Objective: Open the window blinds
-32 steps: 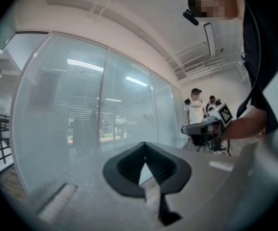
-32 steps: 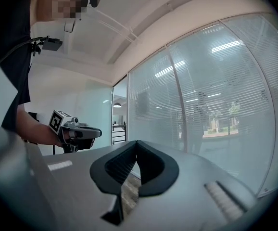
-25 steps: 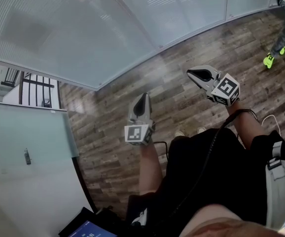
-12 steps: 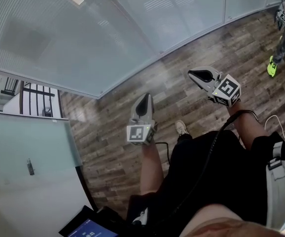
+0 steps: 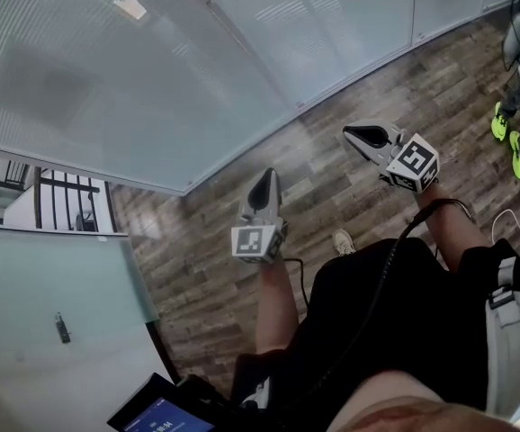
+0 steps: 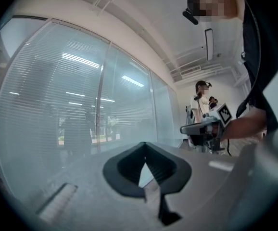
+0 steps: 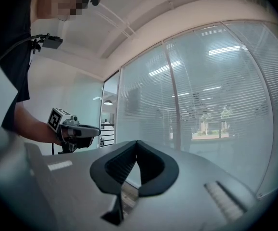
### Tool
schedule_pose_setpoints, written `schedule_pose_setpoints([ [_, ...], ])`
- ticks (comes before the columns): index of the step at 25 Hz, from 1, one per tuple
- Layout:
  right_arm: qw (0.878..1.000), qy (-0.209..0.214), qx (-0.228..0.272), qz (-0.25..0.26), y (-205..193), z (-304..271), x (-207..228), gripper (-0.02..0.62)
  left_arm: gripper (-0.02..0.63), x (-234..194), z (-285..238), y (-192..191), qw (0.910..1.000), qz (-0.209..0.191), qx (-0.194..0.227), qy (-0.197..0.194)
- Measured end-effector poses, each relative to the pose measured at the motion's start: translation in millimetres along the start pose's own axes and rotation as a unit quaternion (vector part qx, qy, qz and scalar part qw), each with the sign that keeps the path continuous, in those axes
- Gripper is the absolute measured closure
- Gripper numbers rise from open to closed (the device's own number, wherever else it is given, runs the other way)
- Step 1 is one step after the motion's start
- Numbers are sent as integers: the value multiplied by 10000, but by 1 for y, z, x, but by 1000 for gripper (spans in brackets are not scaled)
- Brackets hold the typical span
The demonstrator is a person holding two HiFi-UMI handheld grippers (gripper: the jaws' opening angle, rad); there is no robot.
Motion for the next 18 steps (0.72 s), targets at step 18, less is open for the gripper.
schedule_pose_setpoints([
  [18, 9991, -314, -203, 195, 5, -89, 2, 589, 603, -90, -23, -18, 9979, 434, 381, -295],
])
Point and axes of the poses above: the fingertips, and each gripper's own axes: z backward along the fingers, x to its right, y out of its top, the point moved 6 cm from there along z, backward along the fingers, and after that the axes turned 7 degrees about -z, right-handed, at the moved point
